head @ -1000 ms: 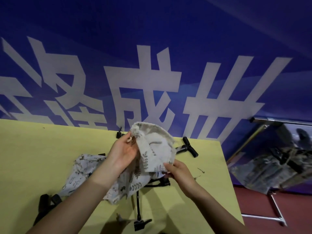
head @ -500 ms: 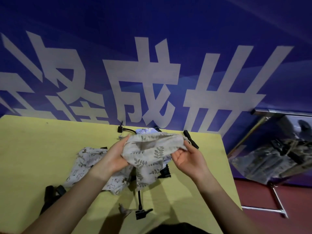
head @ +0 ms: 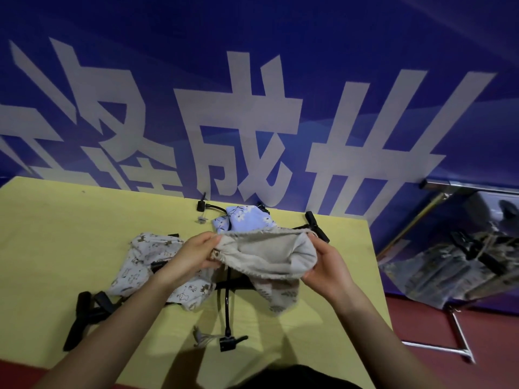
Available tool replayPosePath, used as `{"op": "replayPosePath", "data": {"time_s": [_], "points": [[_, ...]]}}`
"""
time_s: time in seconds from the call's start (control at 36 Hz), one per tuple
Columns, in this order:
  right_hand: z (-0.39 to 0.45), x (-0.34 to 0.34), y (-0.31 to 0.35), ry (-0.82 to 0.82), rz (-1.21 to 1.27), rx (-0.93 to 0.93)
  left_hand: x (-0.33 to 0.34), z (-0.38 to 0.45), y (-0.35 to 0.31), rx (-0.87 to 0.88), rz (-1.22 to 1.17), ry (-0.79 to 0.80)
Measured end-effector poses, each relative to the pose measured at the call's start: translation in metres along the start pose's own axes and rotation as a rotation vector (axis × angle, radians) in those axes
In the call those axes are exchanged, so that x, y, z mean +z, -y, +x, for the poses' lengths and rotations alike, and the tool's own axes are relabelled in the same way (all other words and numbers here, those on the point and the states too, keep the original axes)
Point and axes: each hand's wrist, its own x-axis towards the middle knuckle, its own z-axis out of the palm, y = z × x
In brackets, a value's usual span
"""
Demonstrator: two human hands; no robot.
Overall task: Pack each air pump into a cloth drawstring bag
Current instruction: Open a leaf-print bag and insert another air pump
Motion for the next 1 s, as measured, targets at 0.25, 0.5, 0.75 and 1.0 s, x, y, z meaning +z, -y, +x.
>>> {"op": "replayPosePath", "data": {"time_s": [0.25, 0.5, 0.75, 1.0], "points": [[0.004, -0.036, -0.010, -0.283, -0.334, 0.007, 0.017, -0.005, -0.028, -0.209, -0.836, 0.089], [-0.001, -0.042, -0.002, -0.301, 0.163, 0.109, 0.035, -0.007, -0.022, -0.230, -0.641, 0.135], [0.021, -0.066, -0.029, -0.318, -0.097, 0.119, 0.033, -0.004, -0.015, -0.219, -0.703, 0.144], [0.030, -0.146, -0.032, -0.759, -0.996, 0.008, 0.036, 0.005, -0.021, -0.146, -0.448, 0.062]]}}
